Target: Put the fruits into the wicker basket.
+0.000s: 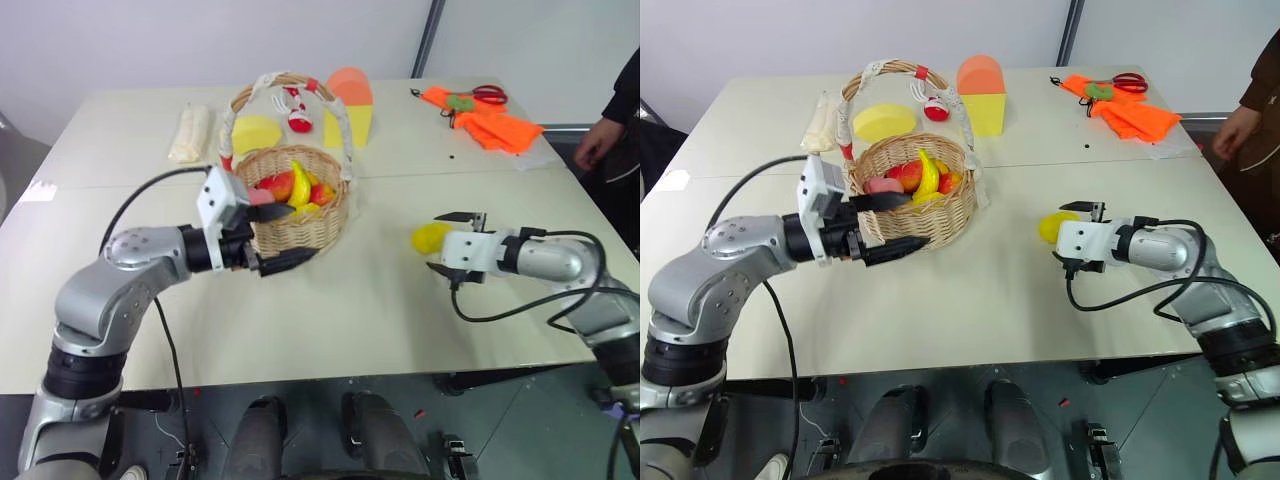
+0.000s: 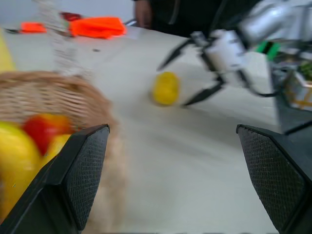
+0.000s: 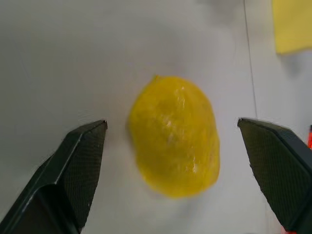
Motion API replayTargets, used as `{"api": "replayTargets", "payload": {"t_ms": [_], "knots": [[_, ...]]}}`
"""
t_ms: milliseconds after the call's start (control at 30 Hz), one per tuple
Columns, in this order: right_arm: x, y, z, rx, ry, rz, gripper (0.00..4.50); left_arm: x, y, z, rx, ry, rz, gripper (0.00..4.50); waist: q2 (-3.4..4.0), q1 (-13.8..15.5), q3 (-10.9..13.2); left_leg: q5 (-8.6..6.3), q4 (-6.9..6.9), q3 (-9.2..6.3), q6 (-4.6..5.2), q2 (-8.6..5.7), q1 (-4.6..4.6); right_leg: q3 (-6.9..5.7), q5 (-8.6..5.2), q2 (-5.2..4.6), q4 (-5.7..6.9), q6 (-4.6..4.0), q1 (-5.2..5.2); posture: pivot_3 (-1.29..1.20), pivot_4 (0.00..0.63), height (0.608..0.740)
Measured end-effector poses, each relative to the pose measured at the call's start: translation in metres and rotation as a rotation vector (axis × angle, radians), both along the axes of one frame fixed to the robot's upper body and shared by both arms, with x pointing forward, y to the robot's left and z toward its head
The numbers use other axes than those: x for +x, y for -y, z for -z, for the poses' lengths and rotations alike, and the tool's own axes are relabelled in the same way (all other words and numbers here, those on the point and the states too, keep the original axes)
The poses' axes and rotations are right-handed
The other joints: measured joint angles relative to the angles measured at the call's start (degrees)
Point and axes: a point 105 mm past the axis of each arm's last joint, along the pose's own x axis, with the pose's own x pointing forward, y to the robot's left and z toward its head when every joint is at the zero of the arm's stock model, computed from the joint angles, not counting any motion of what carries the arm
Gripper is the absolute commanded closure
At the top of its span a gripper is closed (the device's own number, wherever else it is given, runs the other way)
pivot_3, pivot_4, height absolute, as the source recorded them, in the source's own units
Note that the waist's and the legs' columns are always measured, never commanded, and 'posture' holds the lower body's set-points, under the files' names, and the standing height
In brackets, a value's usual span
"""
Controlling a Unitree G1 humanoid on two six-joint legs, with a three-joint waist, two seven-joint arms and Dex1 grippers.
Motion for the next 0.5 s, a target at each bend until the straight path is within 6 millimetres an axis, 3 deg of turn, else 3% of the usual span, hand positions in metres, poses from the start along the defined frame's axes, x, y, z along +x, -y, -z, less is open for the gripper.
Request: {"api": "replayTargets", "payload": {"t_ms": [33,133,267,400,500], "knots": [[0.002,0.001,0.002,-0.011,0.01,0.002,0.0,-0.003,0.001,0.002,-0.001,-0.014,0.007,0.04,0.0,0.1,0.0,0.0,0.01,0.0,0.0,0.0,0.01,0.0,0.0,0.0,0.03,0.0,0.0,0.0,0.15,0.74],[0.008,0.002,0.002,-0.019,0.044,0.004,0.89,-0.007,-0.001,0.014,-0.003,-0.059,-0.019,0.0,0.0,0.12,0.0,0.0,0.01,0.0,0.0,0.0,0.03,0.02,0.0,0.0,0.05,0.0,0.01,0.0,0.15,0.74],[0.009,0.001,0.003,-0.035,0.063,0.002,2.78,-0.01,-0.009,0.035,-0.012,-0.133,-0.076,0.0,0.01,0.12,0.0,0.0,0.0,-0.01,0.0,0.0,0.05,0.02,-0.01,0.0,0.12,0.01,-0.01,0.0,0.15,0.74],[0.008,-0.003,0.0,-0.039,0.093,-0.015,2.86,-0.008,-0.023,0.038,-0.045,-0.099,-0.146,0.0,0.02,0.09,-0.01,0.0,0.01,0.0,0.0,0.0,0.1,0.03,-0.02,0.0,0.22,-0.02,-0.01,0.0,0.15,0.74],[0.002,-0.017,-0.015,0.019,0.126,-0.066,2.86,0.0,-0.04,0.041,-0.076,-0.062,-0.242,0.0,0.02,0.08,-0.01,0.0,0.0,-0.01,0.0,0.01,0.12,0.04,-0.02,0.02,0.24,-0.03,-0.01,0.0,0.15,0.74]]}}
